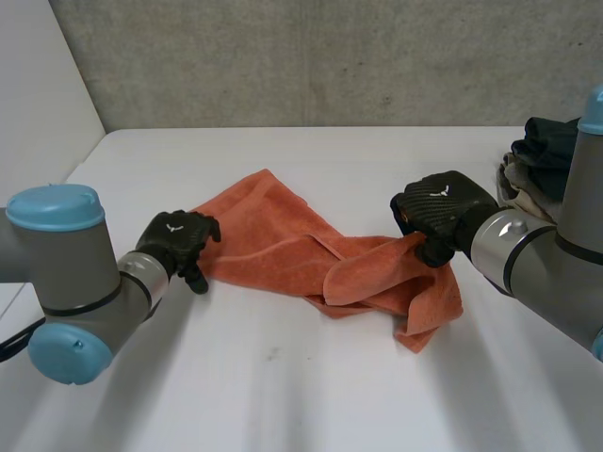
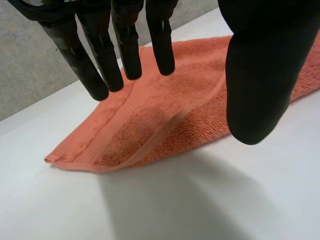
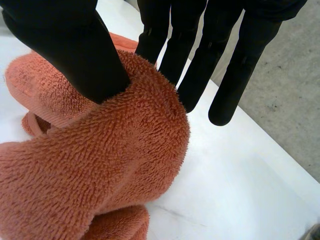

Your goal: Fold the laundry.

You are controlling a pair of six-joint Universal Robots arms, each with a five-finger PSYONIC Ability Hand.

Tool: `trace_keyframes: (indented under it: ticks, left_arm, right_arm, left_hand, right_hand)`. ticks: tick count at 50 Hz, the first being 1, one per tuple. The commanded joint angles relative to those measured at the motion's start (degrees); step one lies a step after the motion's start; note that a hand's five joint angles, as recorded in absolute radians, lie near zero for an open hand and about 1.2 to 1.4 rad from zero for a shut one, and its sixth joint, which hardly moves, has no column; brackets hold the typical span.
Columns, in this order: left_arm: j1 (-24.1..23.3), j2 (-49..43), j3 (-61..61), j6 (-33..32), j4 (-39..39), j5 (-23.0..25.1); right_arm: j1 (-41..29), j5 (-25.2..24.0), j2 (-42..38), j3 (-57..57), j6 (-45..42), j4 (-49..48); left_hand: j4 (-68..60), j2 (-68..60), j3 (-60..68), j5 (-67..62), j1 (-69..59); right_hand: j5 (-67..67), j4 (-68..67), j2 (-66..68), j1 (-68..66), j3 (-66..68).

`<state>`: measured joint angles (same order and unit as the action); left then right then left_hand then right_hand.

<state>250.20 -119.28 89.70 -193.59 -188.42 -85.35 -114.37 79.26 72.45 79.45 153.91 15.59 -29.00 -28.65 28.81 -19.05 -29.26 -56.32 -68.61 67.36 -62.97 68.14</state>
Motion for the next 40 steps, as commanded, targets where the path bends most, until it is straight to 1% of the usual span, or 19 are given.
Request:
trace_keyframes:
  ticks: [1, 5, 9, 15, 17, 18, 21, 22, 23, 24, 27, 29, 30, 33, 34, 35, 37, 38, 40]
  left_arm:
    - [1.4, -1.7, -2.2, -0.3, 0.8, 0.4]
    - [1.6, -3.8, -4.1, -0.9, 0.1, 0.3]
    - [2.2, -7.2, -7.3, -3.0, 0.4, 0.4]
    - [2.8, -11.9, -11.6, -6.1, 2.8, 0.4]
    - [2.8, -12.7, -12.4, -6.4, 2.9, 0.4]
    - [2.8, -13.5, -13.1, -6.7, 2.9, 0.4]
    - [2.8, -14.4, -14.4, -6.9, 2.7, 0.5]
    - [2.7, -15.1, -15.2, -7.0, 2.8, 0.6]
    - [2.6, -15.4, -15.7, -7.0, 2.9, 0.6]
    - [2.5, -15.5, -16.0, -7.0, 3.0, 0.5]
    - [1.7, -15.4, -16.4, -7.1, 4.3, 0.2]
    - [1.3, -13.5, -16.0, -7.3, 5.6, -0.6]
    - [1.3, -11.2, -15.3, -7.2, 5.6, -1.3]
    - [1.5, -6.3, -13.4, -6.6, 4.0, -2.8]
    - [1.7, -2.1, -12.1, -6.0, 2.7, -3.7]
    - [1.9, 0.0, -11.3, -5.7, 2.1, -3.9]
    - [2.0, 4.4, -9.8, -4.7, 1.1, -4.4]
    - [2.1, 8.1, -8.4, -3.6, 0.3, -4.5]
    - [2.2, 11.4, -6.7, -2.5, -0.5, -4.3]
  right_arm:
    - [0.1, -0.1, 0.1, 0.1, 0.2, 0.0]
    - [0.5, -0.1, 0.2, 0.1, 0.2, -0.1]
    - [0.8, -0.1, 0.2, 0.1, 0.1, -0.1]
    - [1.3, 0.0, 0.3, 0.1, 0.1, -0.1]
    - [1.4, 0.0, 0.3, 0.1, 0.1, -0.1]
    - [1.5, 0.0, 0.3, 0.1, 0.1, -0.1]
    - [1.6, 0.0, 0.1, 0.1, 0.0, -0.1]
    - [1.6, 0.0, 0.1, 0.1, 0.0, -0.1]
    - [1.6, 0.1, 0.1, 0.1, 0.0, -0.1]
    - [1.6, 0.1, 0.1, 0.1, -0.1, -0.1]
    - [1.8, 0.2, 0.3, 0.1, 0.1, -0.1]
    - [2.2, 0.3, 0.5, 0.1, 0.1, -0.1]
    - [2.7, 0.4, 0.9, 0.1, 0.1, -0.1]
    - [3.8, 0.0, 1.9, 0.1, 0.2, 0.2]
    - [4.9, -0.1, 2.6, 0.1, 0.2, 0.4]
    - [5.6, -0.2, 2.9, 0.1, 0.2, 0.6]
    - [6.8, -1.0, 3.4, -0.1, 0.2, 1.1]
    - [8.2, -2.1, 3.8, -0.3, 0.1, 1.7]
    - [9.9, -3.6, 3.9, -0.8, -0.2, 2.5]
  left_hand:
    - [-9.1, -9.5, 9.3, -9.1, -8.9]
    - [-9.5, -9.8, 9.7, -9.4, -9.2]
    - [-9.6, -10.0, 9.8, -9.6, -9.4]
    - [-10.5, -10.8, 10.7, -10.4, -10.2]
    - [-15.7, -16.0, 15.9, -15.6, -15.4]
    - [-23.2, -23.5, 23.4, -23.1, -22.9]
    - [-35.2, -35.5, 35.4, -35.1, -34.9]
    - [-43.4, -43.7, 43.6, -43.3, -43.1]
    - [-46.9, -47.3, 47.1, -46.9, -46.7]
    - [-50.3, -50.7, 50.5, -50.3, -50.1]
    - [-51.0, -51.3, 51.2, -51.0, -50.7]
    - [-51.0, -51.3, 51.2, -51.0, -50.7]
    - [-51.0, -51.3, 51.2, -51.0, -50.7]
    - [-51.0, -51.3, 51.2, -51.0, -50.7]
    - [-51.0, -51.3, 51.2, -51.0, -50.7]
    - [-51.0, -51.3, 51.2, -51.0, -50.7]
    - [-51.0, -51.3, 51.2, -51.0, -50.7]
    - [-51.0, -51.3, 51.2, -51.0, -50.7]
    - [-51.0, -51.3, 51.2, -51.0, -50.7]
  right_hand:
    - [-13.7, -11.4, 12.6, -17.0, 11.9]
    - [-13.7, -11.4, 12.6, -17.0, 11.9]
    - [-13.7, -11.4, 12.6, -17.0, 11.9]
    - [-13.7, -11.4, 12.6, -17.0, 11.9]
    - [-13.7, -11.4, 12.6, -17.0, 11.9]
    - [-13.7, -11.4, 12.6, -17.0, 11.9]
    - [-13.7, -11.4, 12.6, -17.0, 11.9]
    - [-13.7, -11.4, 12.6, -17.0, 11.9]
    - [-13.7, -11.4, 12.6, -17.0, 11.9]
    - [-13.7, -11.4, 12.6, -17.0, 11.9]
    - [-13.7, -11.4, 12.6, -17.0, 11.9]
    - [-13.7, -11.4, 12.6, -17.0, 11.9]
    - [-13.7, -11.4, 12.6, -17.0, 11.9]
    - [-13.7, -11.4, 12.6, -17.0, 11.9]
    - [-13.7, -11.4, 12.6, -17.0, 11.9]
    - [-13.7, -11.4, 12.6, -17.0, 11.9]
    - [-13.7, -11.4, 12.6, -17.0, 11.9]
    - [-13.7, -11.4, 12.6, -17.0, 11.9]
    - [-13.7, -11.4, 12.6, -17.0, 11.9]
